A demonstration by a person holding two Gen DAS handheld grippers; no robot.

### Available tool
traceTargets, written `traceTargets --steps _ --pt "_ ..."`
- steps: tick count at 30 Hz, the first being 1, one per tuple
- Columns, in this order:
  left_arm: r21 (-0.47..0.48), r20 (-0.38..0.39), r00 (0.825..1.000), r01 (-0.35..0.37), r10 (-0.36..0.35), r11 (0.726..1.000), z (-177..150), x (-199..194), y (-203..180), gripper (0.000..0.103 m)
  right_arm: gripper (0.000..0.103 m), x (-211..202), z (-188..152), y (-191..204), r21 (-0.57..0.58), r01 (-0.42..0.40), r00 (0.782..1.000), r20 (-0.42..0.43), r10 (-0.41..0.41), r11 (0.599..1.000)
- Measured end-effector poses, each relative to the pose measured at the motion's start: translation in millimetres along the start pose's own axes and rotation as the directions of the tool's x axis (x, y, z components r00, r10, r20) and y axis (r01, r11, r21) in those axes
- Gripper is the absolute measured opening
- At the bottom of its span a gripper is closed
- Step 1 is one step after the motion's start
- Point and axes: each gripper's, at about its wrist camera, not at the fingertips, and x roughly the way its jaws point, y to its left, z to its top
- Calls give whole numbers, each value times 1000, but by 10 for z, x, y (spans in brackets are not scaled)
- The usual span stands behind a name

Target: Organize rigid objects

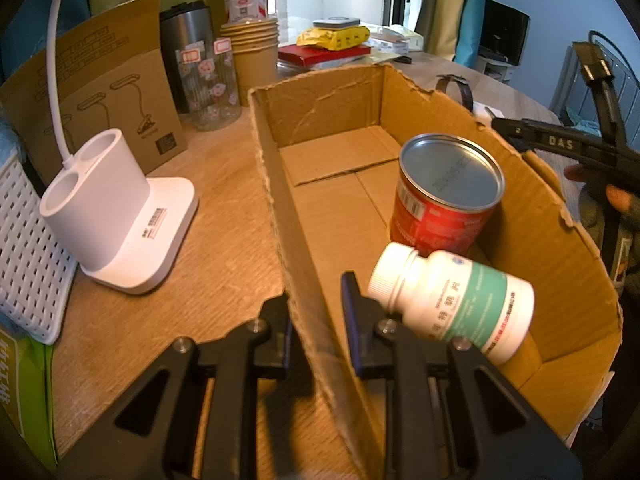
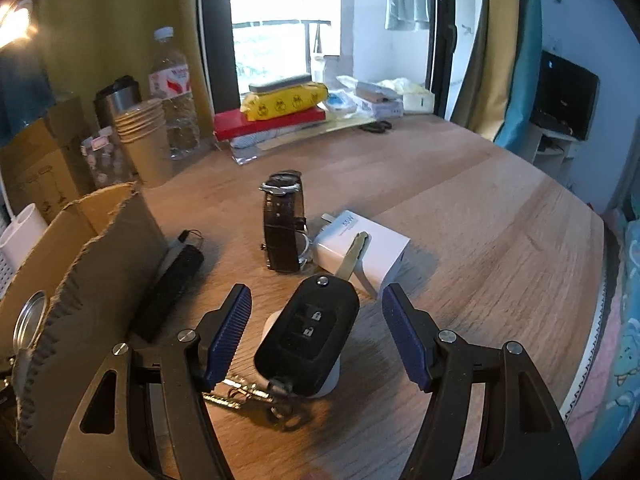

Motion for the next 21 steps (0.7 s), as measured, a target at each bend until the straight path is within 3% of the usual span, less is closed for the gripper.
traceTargets --steps 13,15,21 --pt "-3 -1 1000 5 -5 1000 -10 5 -19 22 69 131 25 -28 20 -7 999 -53 8 1000" --pt "-3 -1 1000 5 -5 1000 -9 6 -15 22 57 145 22 -32 21 -10 998 -60 11 1000" --pt "-3 -2 1000 5 -5 1000 -7 7 -13 22 47 146 23 -11 16 -23 998 -61 24 1000"
